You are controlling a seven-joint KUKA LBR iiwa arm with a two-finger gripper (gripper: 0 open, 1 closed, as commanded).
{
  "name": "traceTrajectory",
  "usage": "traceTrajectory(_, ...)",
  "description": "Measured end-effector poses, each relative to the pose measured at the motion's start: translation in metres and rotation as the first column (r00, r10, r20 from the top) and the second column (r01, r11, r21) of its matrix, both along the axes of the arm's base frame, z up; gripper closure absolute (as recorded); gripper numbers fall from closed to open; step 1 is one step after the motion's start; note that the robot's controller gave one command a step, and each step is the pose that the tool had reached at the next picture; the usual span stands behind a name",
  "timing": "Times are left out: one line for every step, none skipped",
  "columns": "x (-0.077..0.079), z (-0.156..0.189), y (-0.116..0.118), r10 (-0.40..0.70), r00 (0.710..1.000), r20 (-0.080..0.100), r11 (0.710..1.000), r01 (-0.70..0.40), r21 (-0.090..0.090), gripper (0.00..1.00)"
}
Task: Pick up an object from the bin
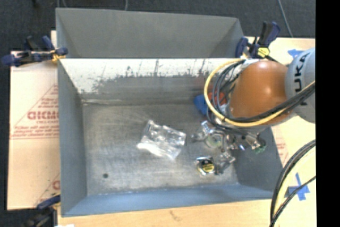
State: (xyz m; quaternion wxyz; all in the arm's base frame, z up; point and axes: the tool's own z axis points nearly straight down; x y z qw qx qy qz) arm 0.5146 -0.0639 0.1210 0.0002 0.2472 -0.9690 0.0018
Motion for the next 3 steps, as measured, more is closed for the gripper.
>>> traceTrajectory(-0.0185, -0.0405, -0.021, 0.674, 0.738, -0.002, 0.738, -0.674, 0.005, 0.0)
traceTrajectory(-0.0192, -0.0486, -0.0189, 0.681, 0.732, 0.004, 0.732, -0.681, 0.003, 0.0)
traceTrajectory(-0.0181, -0.047, -0.0188, 0.68, 0.733, 0.006, 0.733, -0.68, 0.001, 1.0)
